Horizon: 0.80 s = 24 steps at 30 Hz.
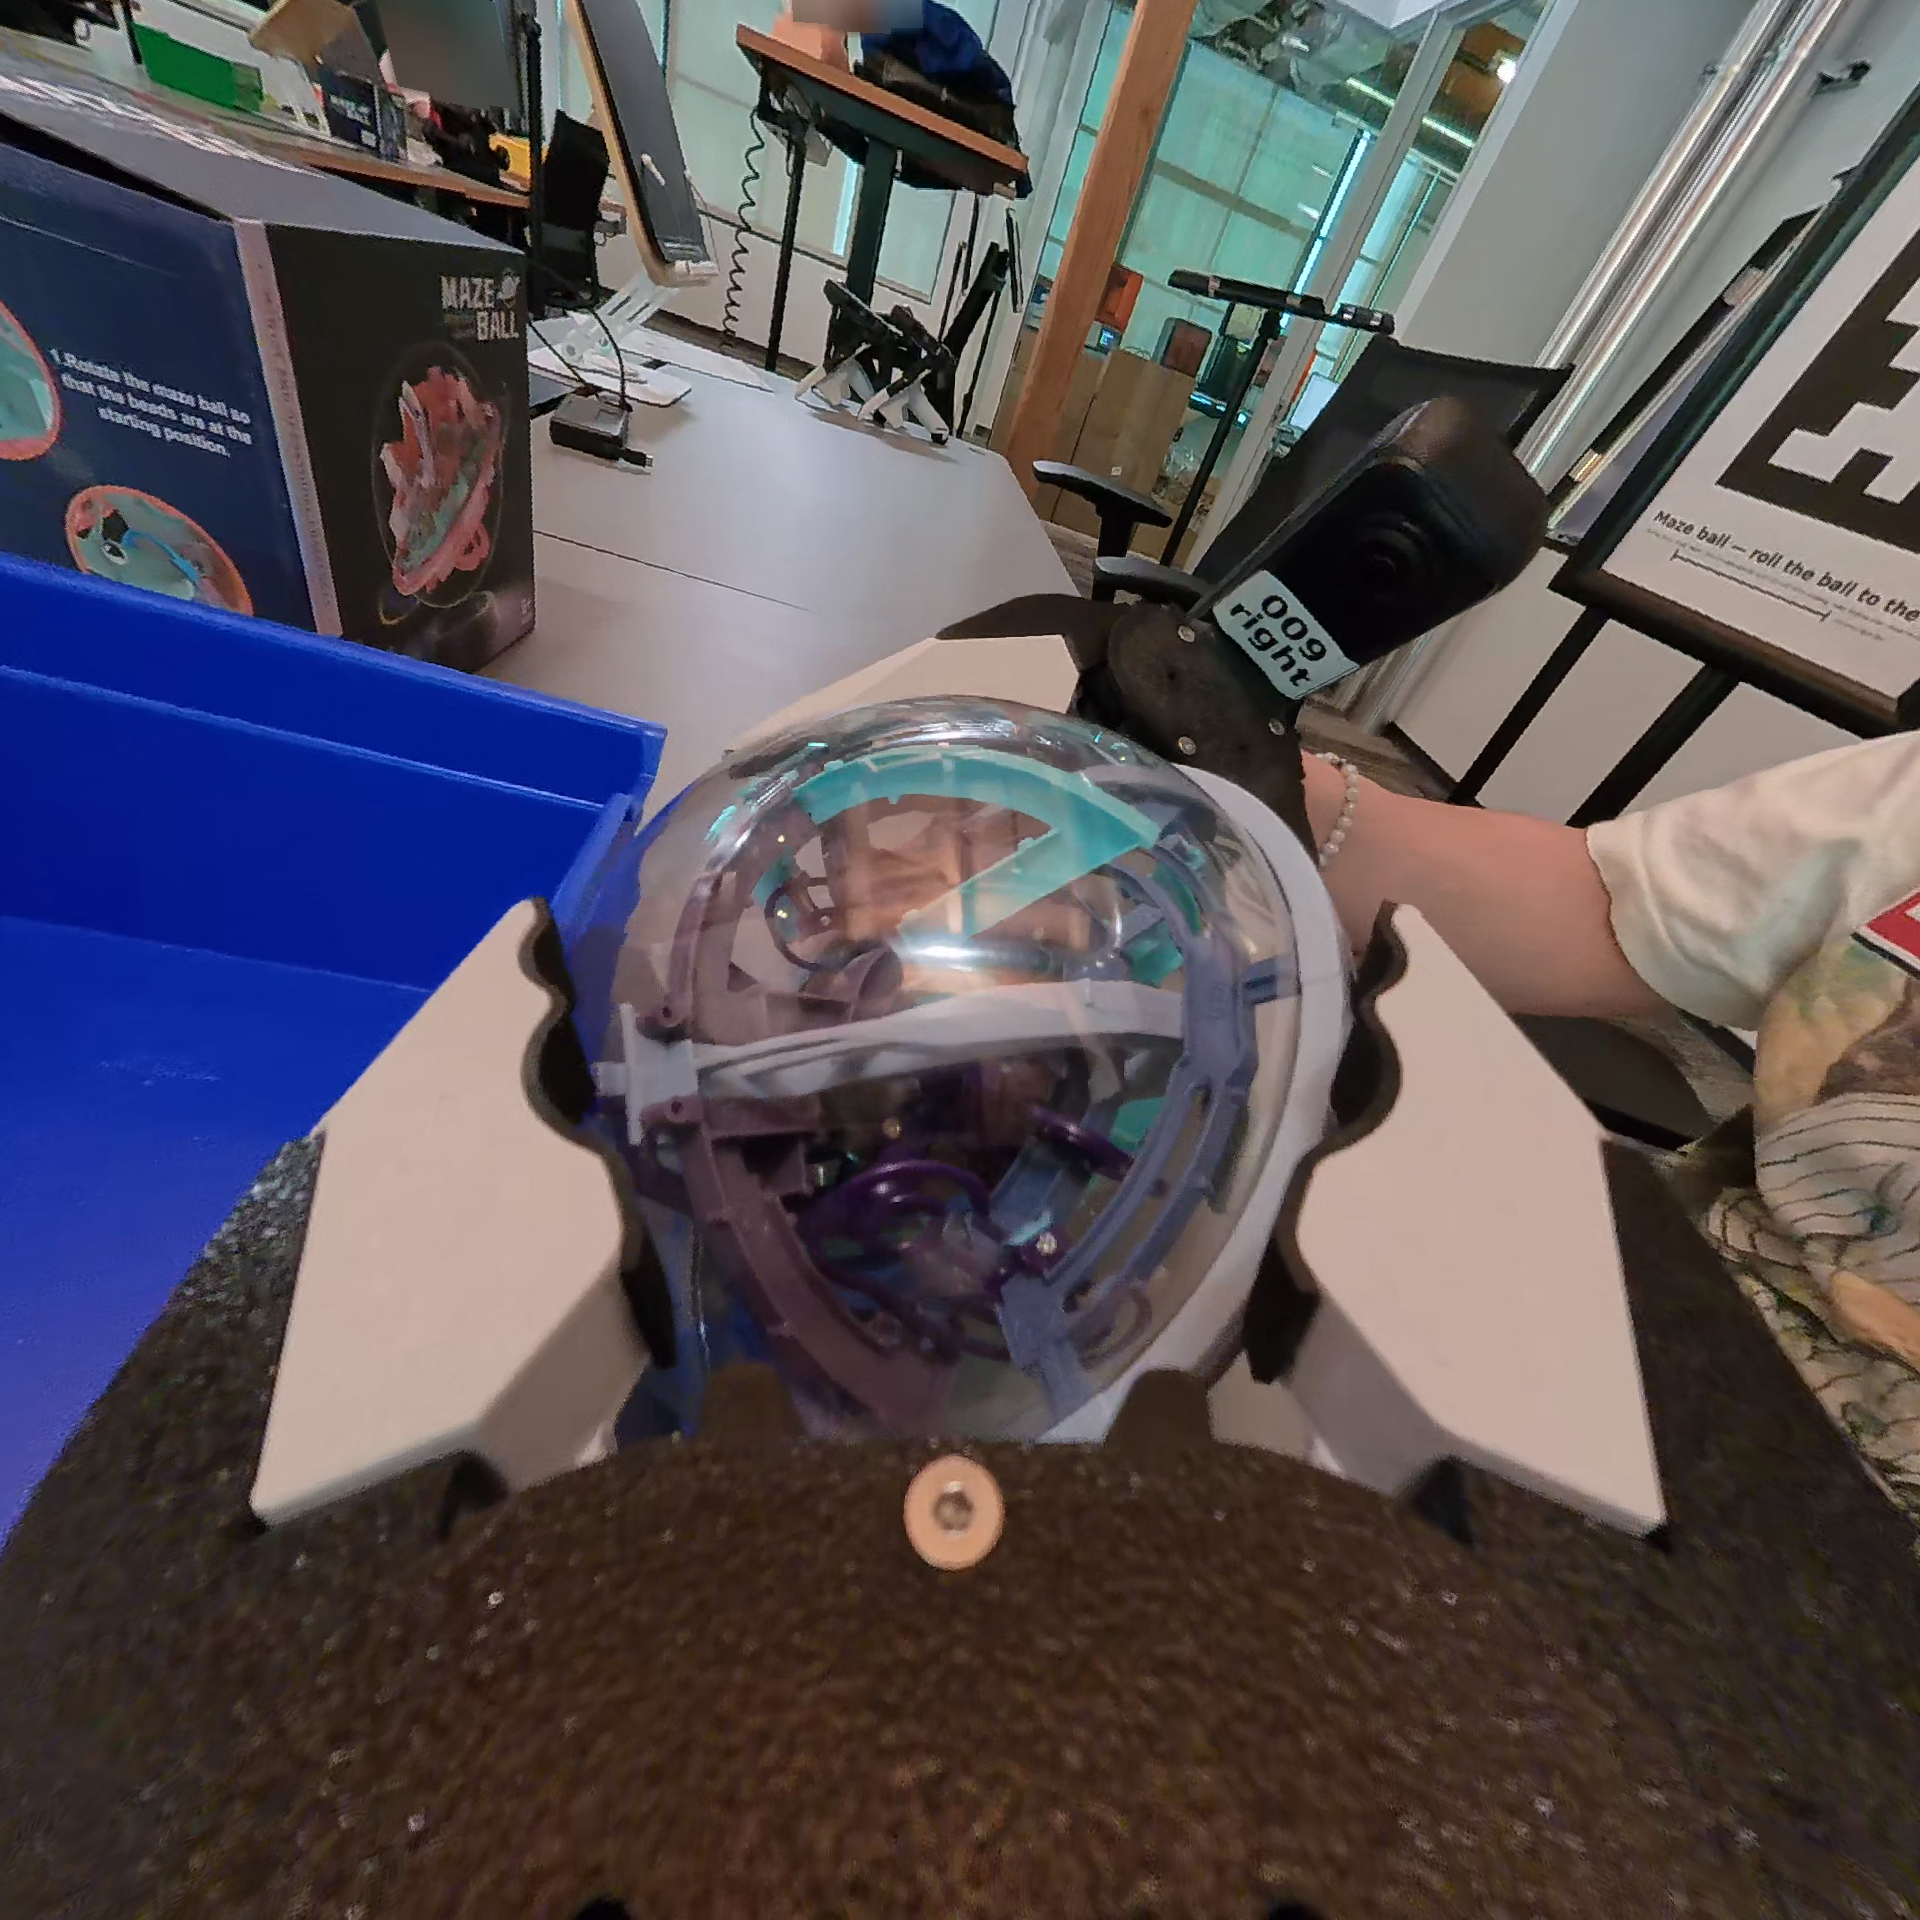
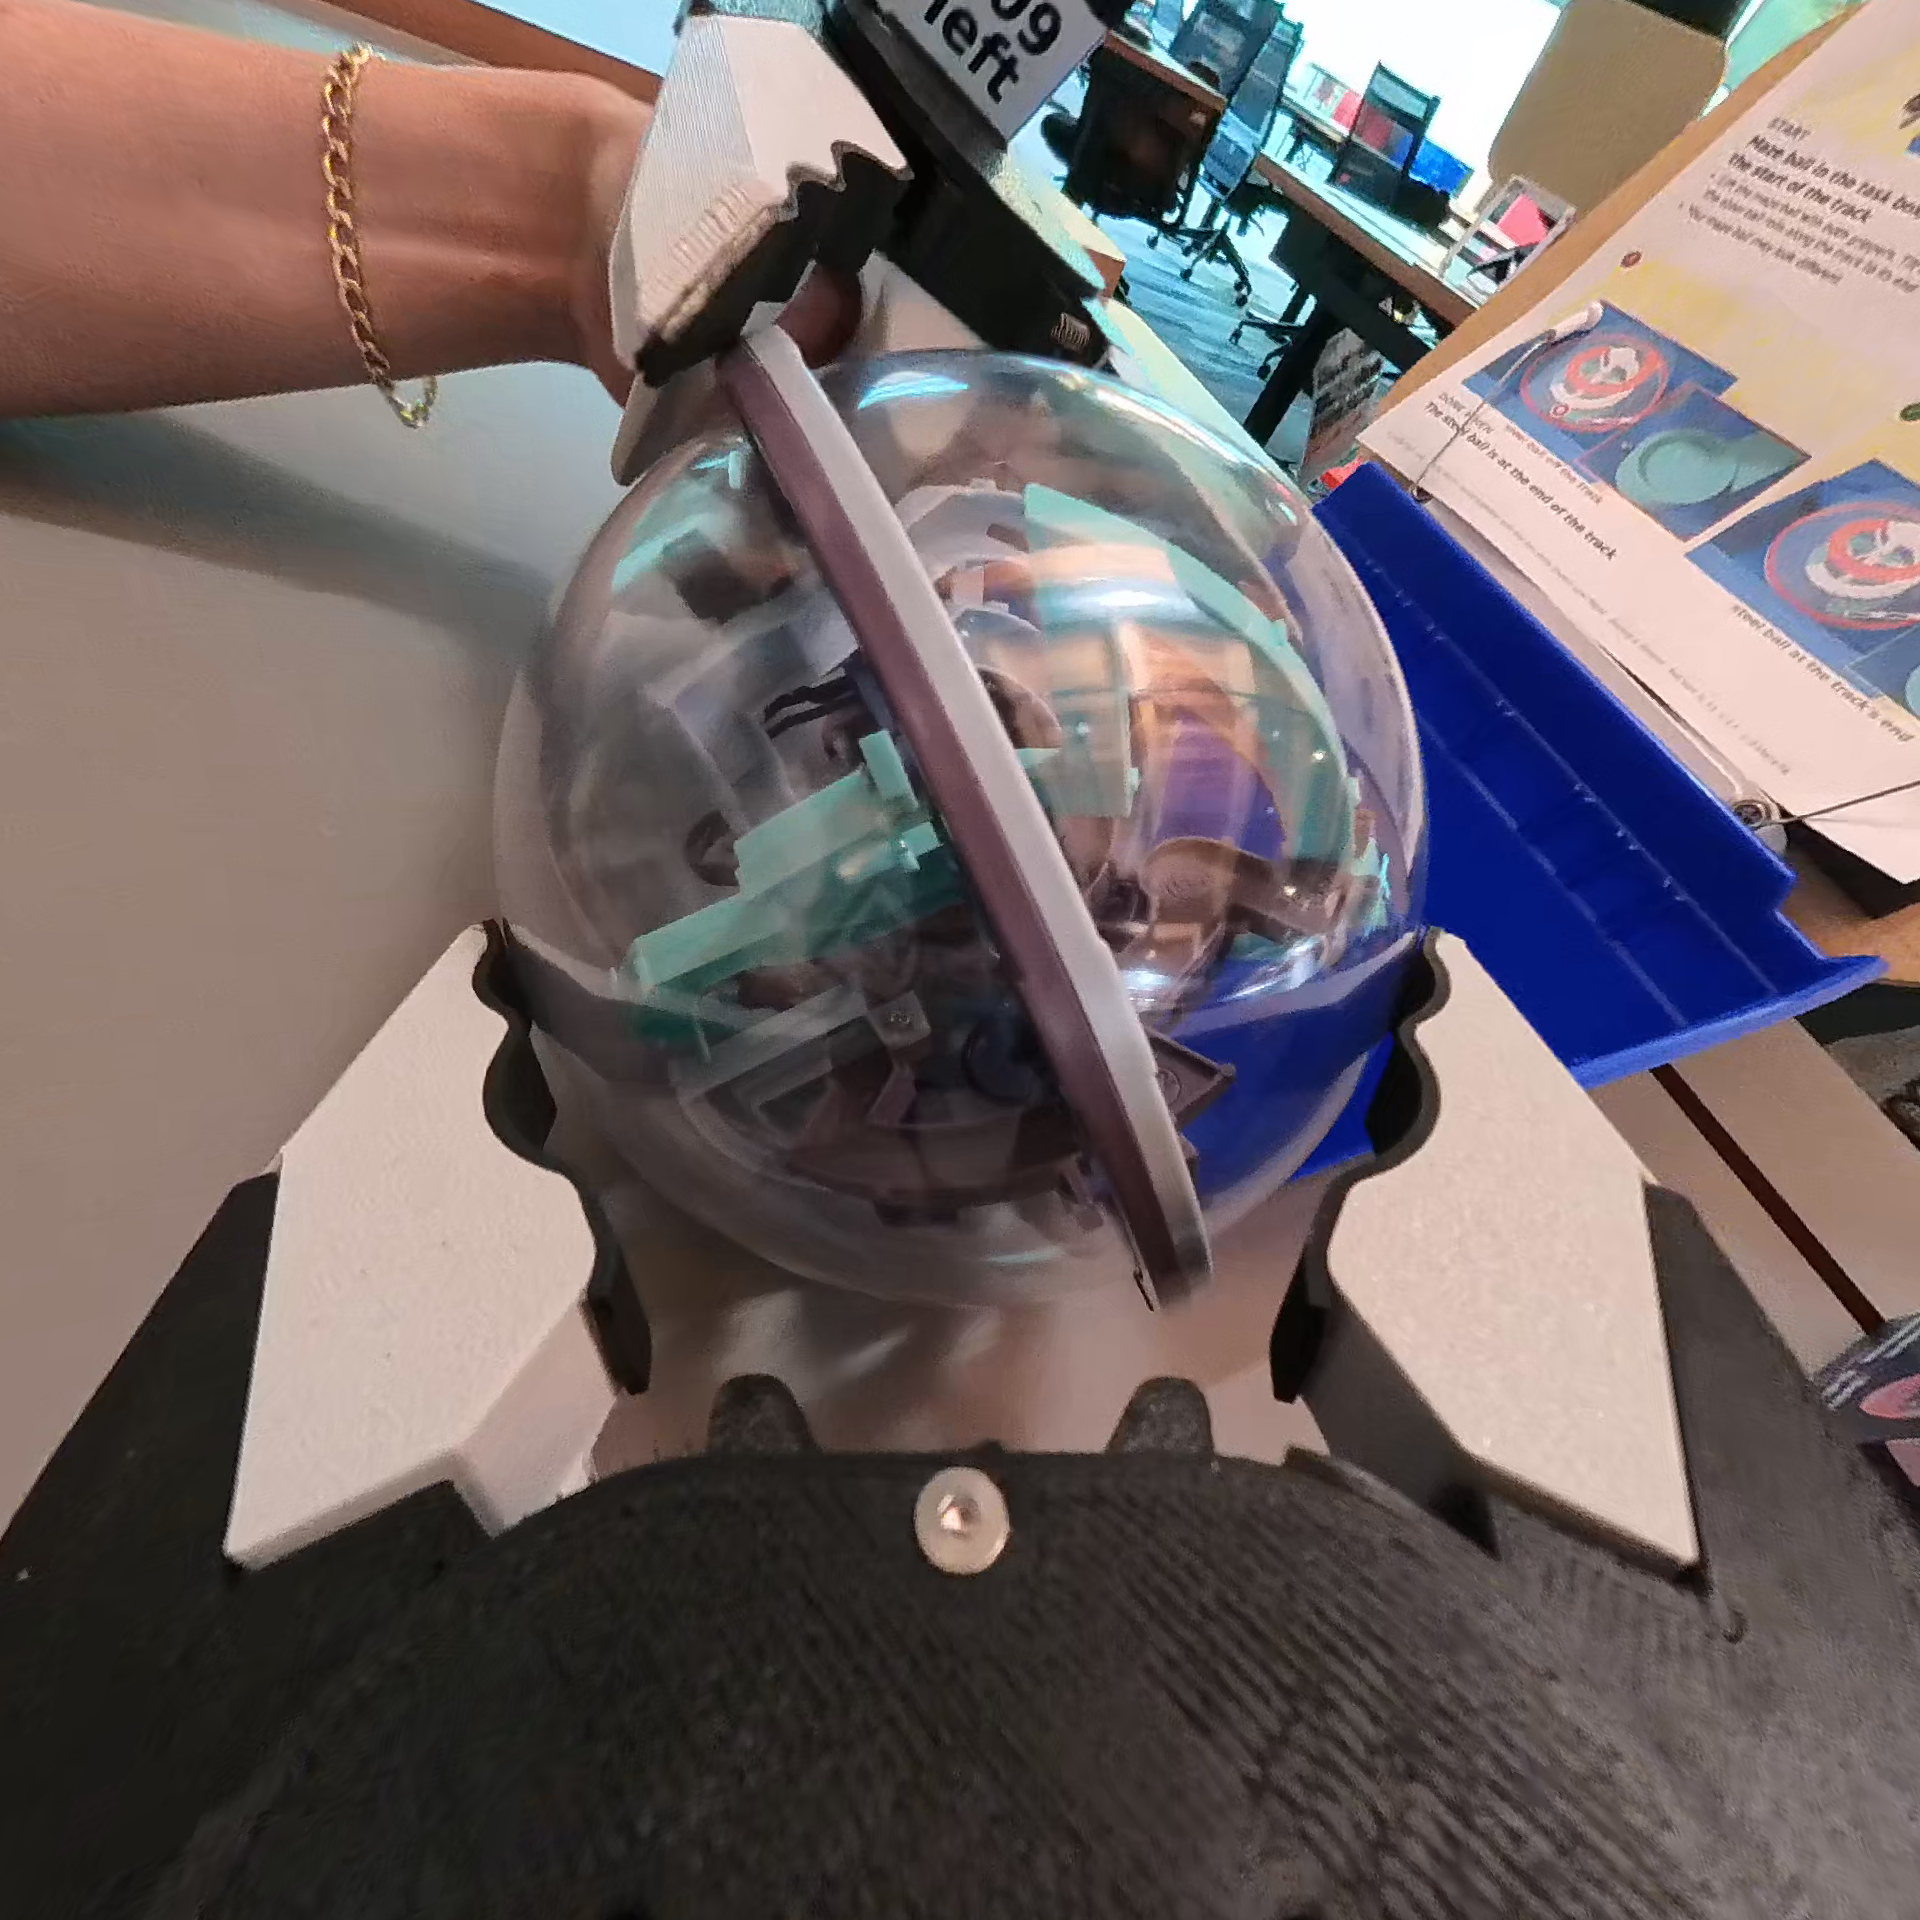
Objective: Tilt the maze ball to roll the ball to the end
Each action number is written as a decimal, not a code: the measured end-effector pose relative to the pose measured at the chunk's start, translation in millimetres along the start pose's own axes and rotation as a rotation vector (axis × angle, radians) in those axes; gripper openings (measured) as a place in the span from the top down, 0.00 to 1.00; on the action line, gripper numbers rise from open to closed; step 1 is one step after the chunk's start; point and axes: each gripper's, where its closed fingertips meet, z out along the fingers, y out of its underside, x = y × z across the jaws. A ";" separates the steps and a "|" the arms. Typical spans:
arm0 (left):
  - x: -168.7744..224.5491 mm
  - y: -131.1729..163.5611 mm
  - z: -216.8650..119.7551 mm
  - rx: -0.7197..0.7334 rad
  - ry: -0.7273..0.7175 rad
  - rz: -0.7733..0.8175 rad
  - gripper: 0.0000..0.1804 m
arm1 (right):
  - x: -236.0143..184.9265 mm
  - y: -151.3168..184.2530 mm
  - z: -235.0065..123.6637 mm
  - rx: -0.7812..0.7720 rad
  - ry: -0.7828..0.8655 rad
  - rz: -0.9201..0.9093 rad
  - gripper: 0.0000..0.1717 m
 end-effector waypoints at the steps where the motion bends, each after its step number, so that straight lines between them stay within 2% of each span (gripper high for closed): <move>1: 1.9 0.6 0.1 -0.006 0.002 0.005 0.21 | -1.5 -0.1 -0.7 -0.005 -0.001 -0.002 0.09; 11: 18.5 0.7 6.9 -0.042 0.021 -0.013 0.21 | -20.1 -2.5 -10.2 -0.006 -0.070 0.111 0.09; 24: 21.2 -0.1 14.6 -0.083 0.009 -0.016 0.21 | -24.2 5.1 -15.7 -0.002 -0.102 0.226 0.09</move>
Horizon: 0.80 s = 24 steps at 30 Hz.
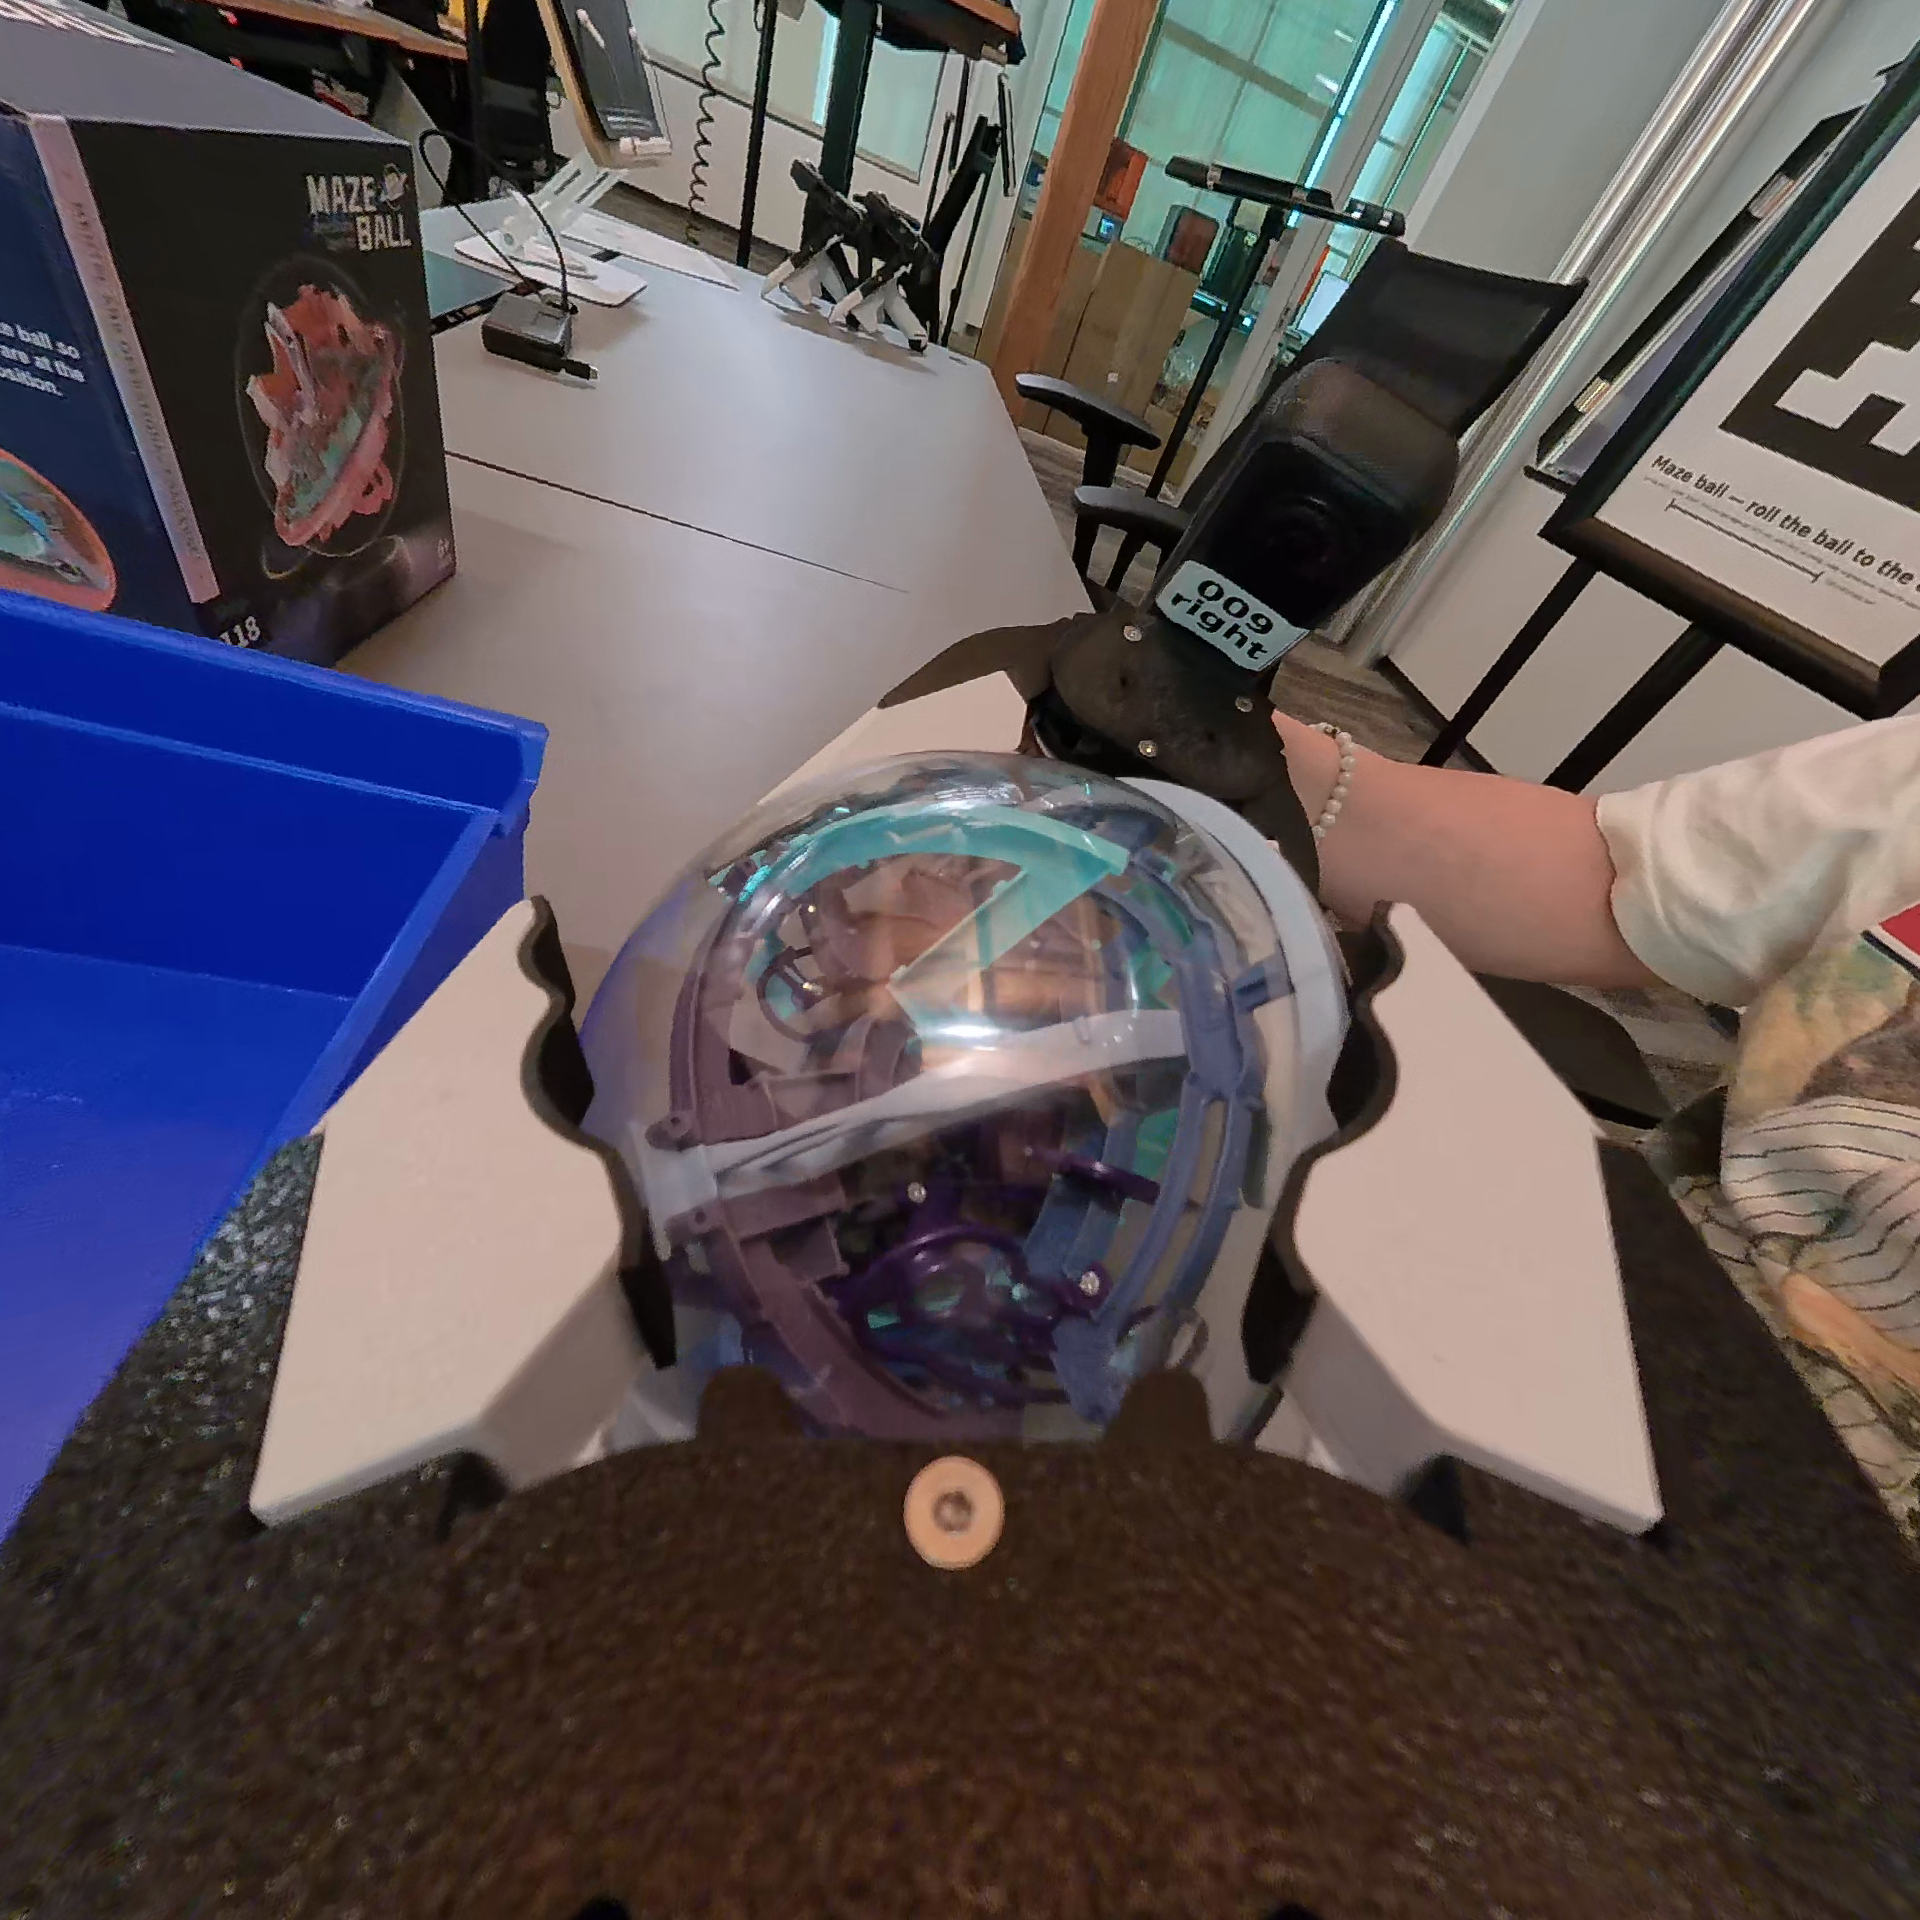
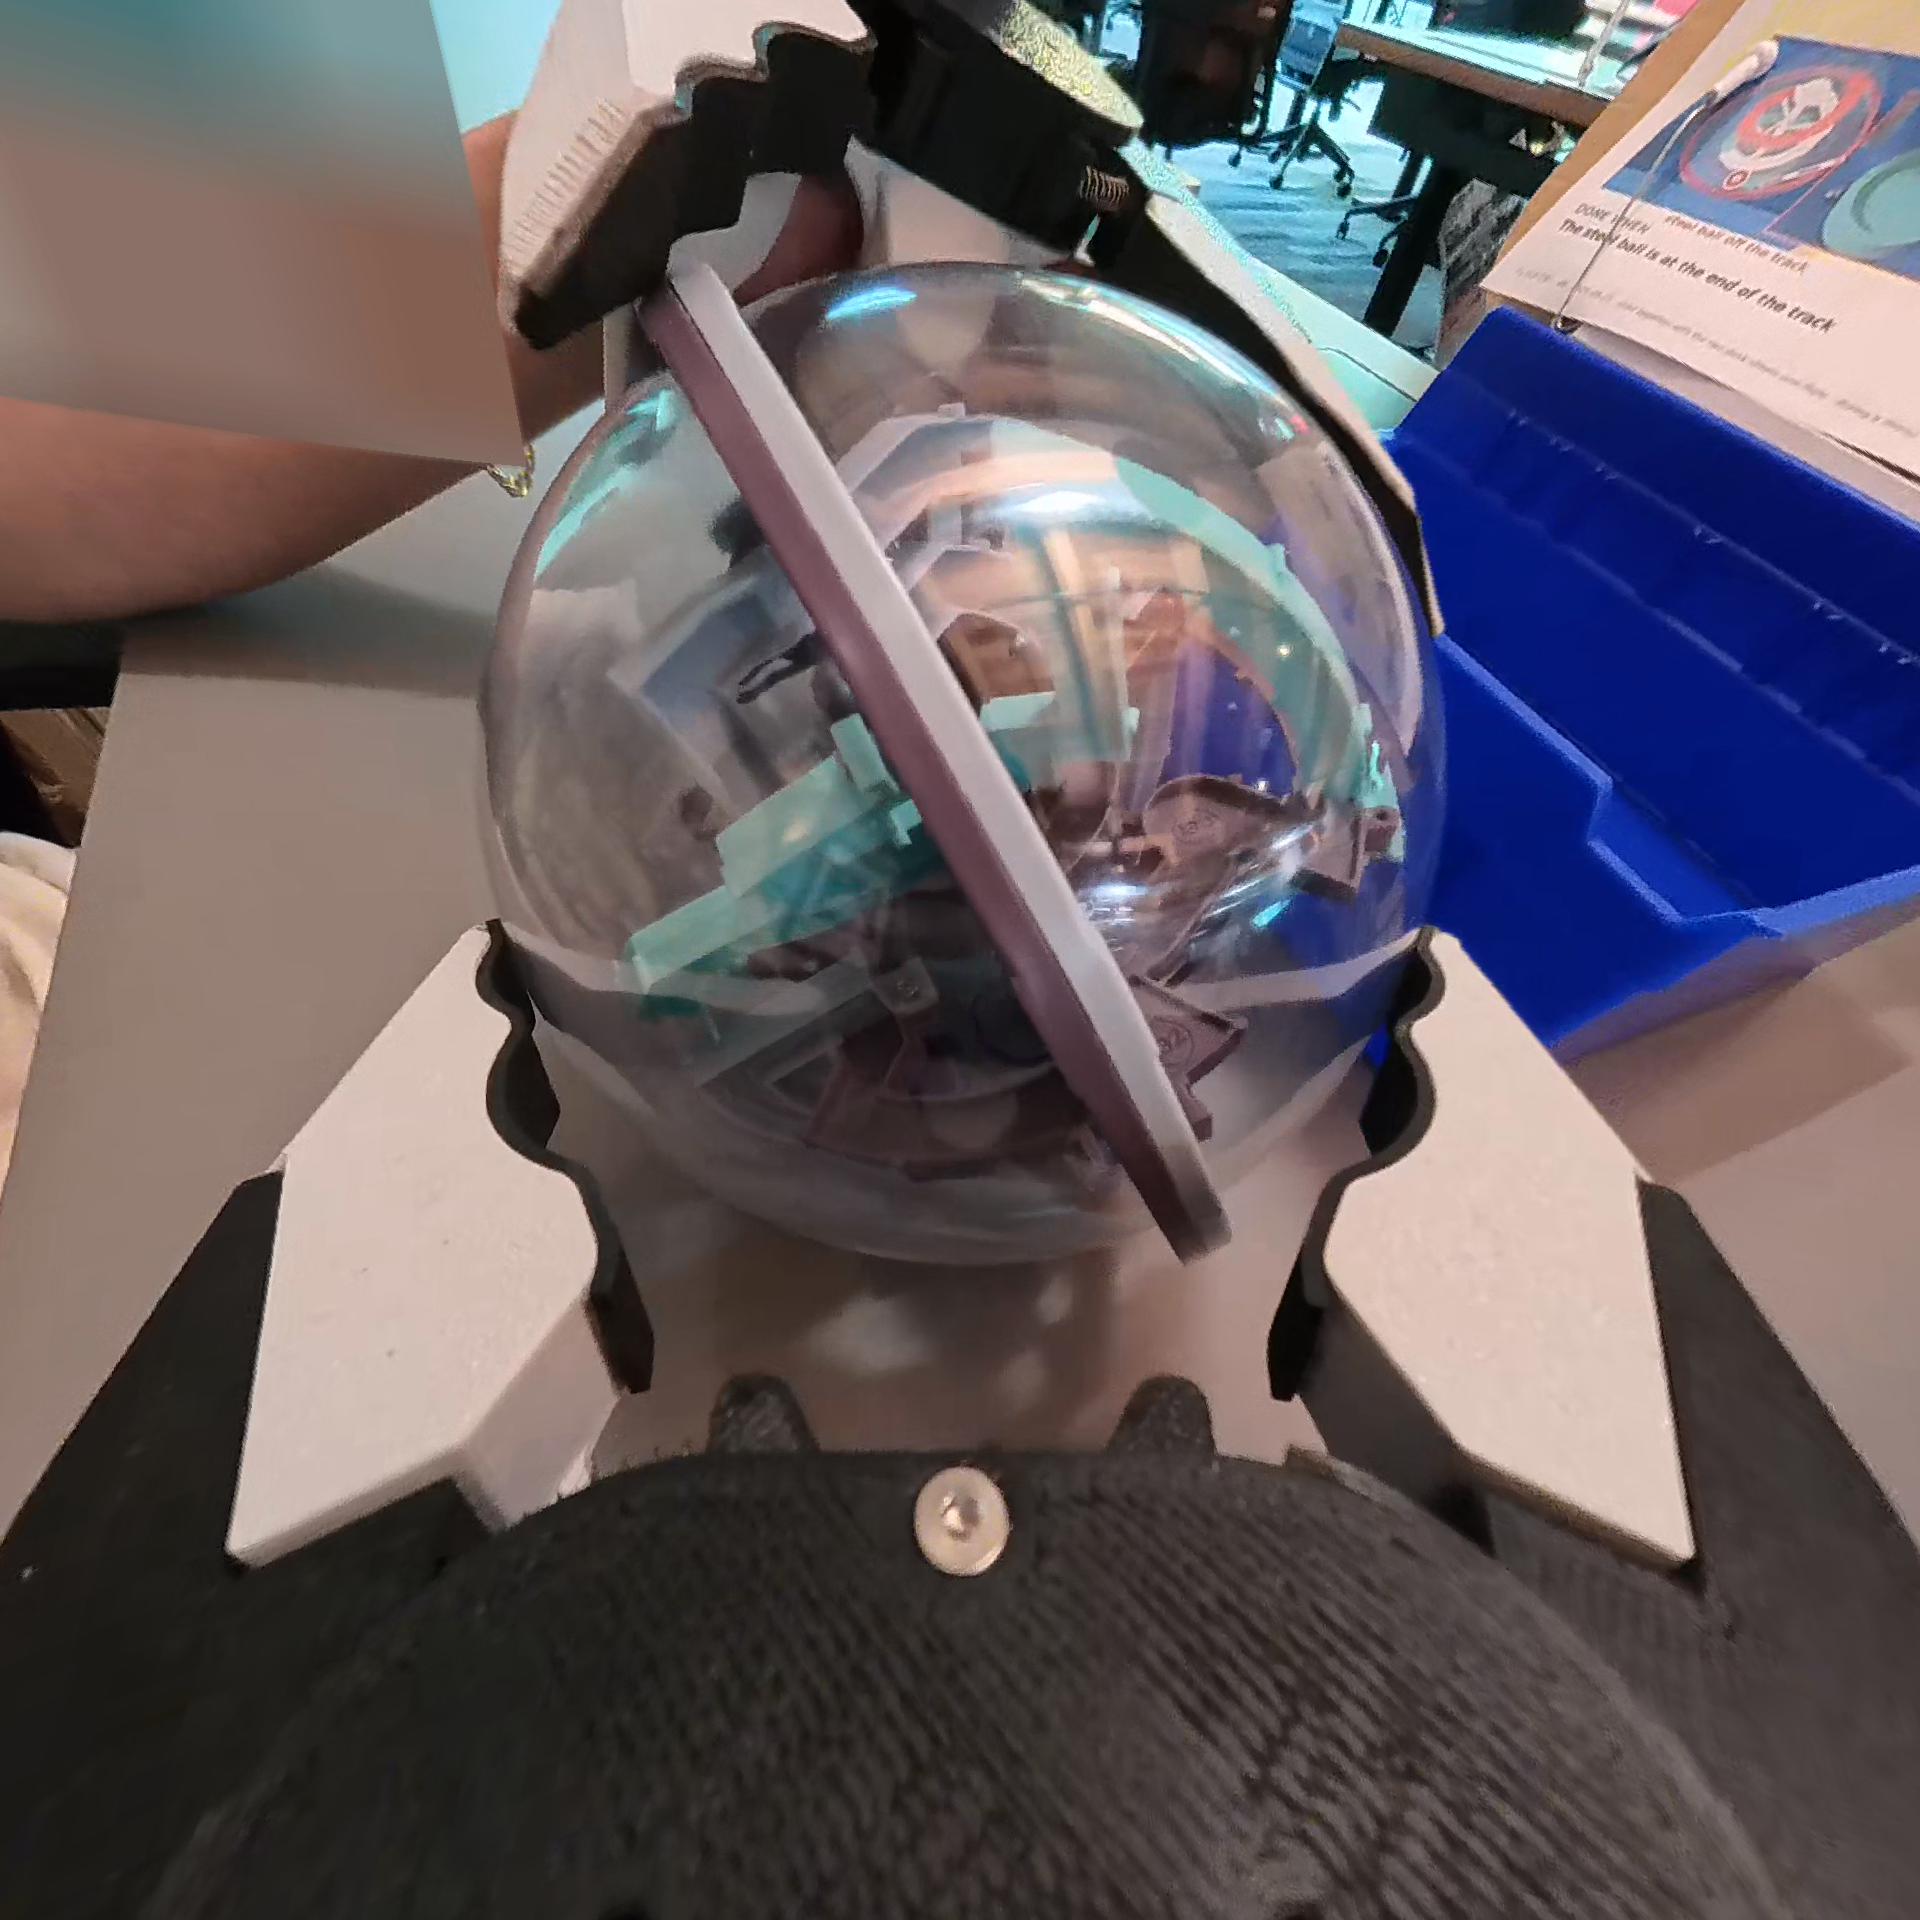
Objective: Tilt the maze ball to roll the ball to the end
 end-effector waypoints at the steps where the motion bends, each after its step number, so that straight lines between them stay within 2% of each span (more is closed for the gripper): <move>1: 0.2 0.6 -0.1 0.000 0.003 -0.003 0.21 | -0.2 0.3 -0.1 0.000 -0.001 0.001 0.09; 8: 3.0 4.5 1.3 -0.037 0.030 -0.010 0.19 | -1.8 3.1 -1.0 -0.022 -0.007 0.008 0.09; 15: 6.6 17.5 7.7 -0.171 0.059 -0.070 0.14 | -4.1 7.4 -1.8 -0.068 0.031 -0.045 0.09; 24: 4.7 18.6 15.7 -0.217 0.075 -0.108 0.13 | -1.8 10.2 -5.6 -0.051 0.053 -0.011 0.08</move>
